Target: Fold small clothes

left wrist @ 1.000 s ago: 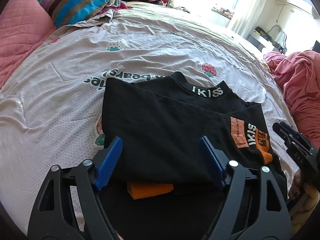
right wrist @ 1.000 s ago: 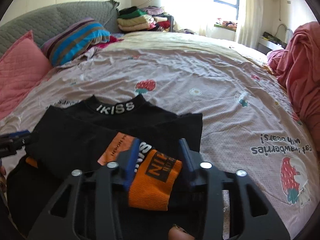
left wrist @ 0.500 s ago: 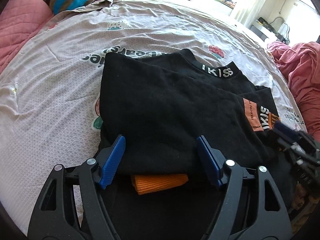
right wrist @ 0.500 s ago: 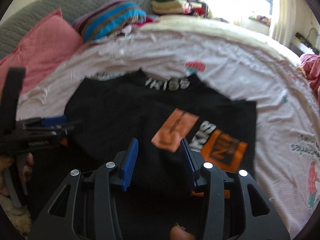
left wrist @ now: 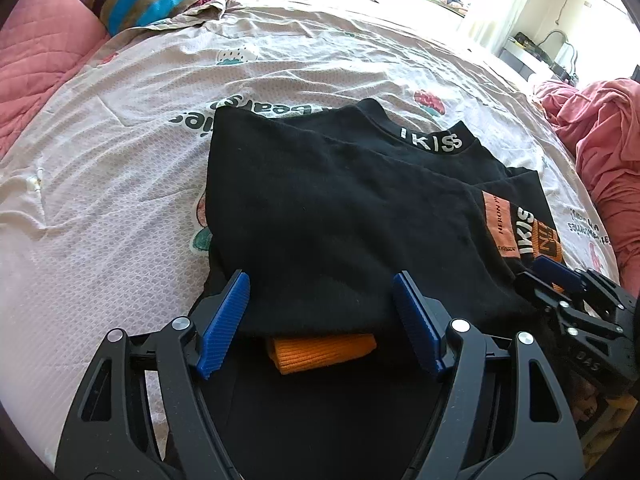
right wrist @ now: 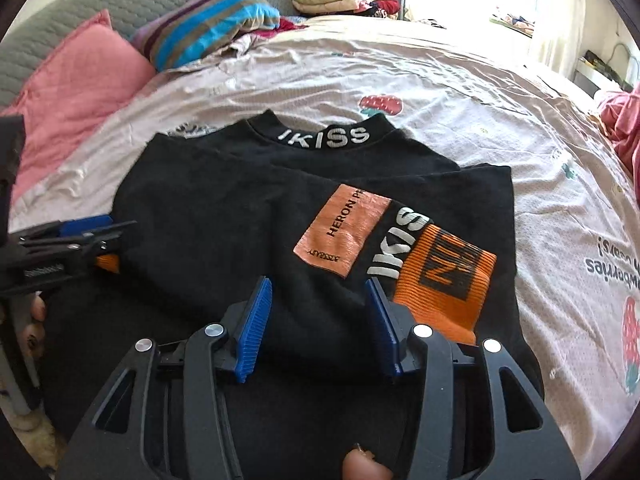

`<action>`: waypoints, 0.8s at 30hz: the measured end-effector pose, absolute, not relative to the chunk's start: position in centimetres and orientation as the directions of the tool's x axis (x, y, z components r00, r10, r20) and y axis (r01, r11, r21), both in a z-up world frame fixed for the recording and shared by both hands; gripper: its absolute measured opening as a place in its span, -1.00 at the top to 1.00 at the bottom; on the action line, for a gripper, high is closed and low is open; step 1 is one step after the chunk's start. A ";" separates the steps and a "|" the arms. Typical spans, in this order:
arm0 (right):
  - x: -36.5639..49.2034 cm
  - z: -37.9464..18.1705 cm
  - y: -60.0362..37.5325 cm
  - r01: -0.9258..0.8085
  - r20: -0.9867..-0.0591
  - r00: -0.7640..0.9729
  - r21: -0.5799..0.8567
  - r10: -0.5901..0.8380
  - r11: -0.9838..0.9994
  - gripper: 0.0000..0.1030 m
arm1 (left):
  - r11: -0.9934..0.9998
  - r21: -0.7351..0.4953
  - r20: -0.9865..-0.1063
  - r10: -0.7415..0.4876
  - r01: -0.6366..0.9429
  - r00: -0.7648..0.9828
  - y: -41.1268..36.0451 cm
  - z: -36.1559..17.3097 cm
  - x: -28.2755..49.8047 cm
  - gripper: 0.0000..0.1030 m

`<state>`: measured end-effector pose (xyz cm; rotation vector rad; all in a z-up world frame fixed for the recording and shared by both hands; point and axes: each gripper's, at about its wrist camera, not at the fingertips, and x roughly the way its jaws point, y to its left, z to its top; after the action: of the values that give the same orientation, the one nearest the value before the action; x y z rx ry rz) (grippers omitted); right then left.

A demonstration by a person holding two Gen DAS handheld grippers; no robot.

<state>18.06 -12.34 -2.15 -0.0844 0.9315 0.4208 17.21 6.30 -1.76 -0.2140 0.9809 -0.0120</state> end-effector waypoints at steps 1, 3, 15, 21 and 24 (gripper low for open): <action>17.9 -1.9 -12.6 -0.383 -0.788 0.526 0.116 0.320 0.917 0.07 | 0.979 -0.184 -0.822 -0.105 -0.087 0.560 6.3 -1.7 17.1 -0.28; 17.6 -1.5 -13.1 -0.370 -0.780 0.533 0.133 0.328 0.919 -0.07 | 0.978 -0.188 -0.819 -0.107 -0.087 0.564 6.3 -1.5 17.0 -0.29; 16.5 0.4 -15.1 -0.335 -0.737 0.557 0.222 0.382 0.916 -0.67 | 0.970 -0.221 -0.770 -0.113 -0.097 0.628 6.3 1.1 15.1 -0.50; 15.9 1.6 -15.8 -0.331 -0.708 0.585 0.238 0.397 0.913 -0.71 | 0.970 -0.219 -0.750 -0.100 -0.103 0.654 6.5 2.5 14.2 -0.72; 15.6 2.2 -16.1 -0.337 -0.693 0.592 0.253 0.413 0.907 -0.72 | 0.971 -0.218 -0.738 -0.096 -0.102 0.668 6.5 3.3 13.8 -0.81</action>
<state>15.62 -16.11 2.20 0.0982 0.8302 0.4369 13.78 6.53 3.27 -0.2504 0.8419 0.0037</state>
